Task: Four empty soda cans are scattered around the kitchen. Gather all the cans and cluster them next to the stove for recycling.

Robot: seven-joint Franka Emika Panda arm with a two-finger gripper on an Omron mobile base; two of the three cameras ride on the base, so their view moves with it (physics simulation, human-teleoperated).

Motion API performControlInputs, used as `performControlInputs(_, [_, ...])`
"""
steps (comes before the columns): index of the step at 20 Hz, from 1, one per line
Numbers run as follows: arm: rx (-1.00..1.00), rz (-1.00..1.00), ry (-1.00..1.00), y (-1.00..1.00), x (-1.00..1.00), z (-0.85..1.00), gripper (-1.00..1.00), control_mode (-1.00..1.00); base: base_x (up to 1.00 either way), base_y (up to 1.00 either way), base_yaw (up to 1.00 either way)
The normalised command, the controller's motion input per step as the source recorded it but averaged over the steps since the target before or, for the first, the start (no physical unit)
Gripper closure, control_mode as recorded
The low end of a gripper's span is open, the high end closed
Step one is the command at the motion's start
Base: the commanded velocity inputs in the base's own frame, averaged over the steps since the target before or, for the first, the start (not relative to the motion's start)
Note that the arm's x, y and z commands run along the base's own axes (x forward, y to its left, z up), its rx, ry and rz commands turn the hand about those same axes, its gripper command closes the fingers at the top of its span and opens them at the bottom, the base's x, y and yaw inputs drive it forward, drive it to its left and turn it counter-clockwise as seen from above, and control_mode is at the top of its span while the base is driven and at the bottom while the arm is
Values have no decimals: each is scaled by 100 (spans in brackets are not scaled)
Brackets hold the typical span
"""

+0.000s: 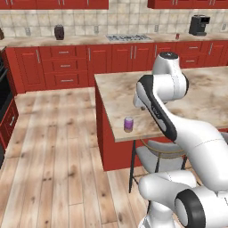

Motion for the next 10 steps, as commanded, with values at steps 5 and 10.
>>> performControlInputs(5, [1, 0, 0, 0, 7, -24, -100, -100, 0, 0, 0])
performControlInputs(10, [0, 0, 0, 0, 16, -29, -100, -100, 0, 0, 0])
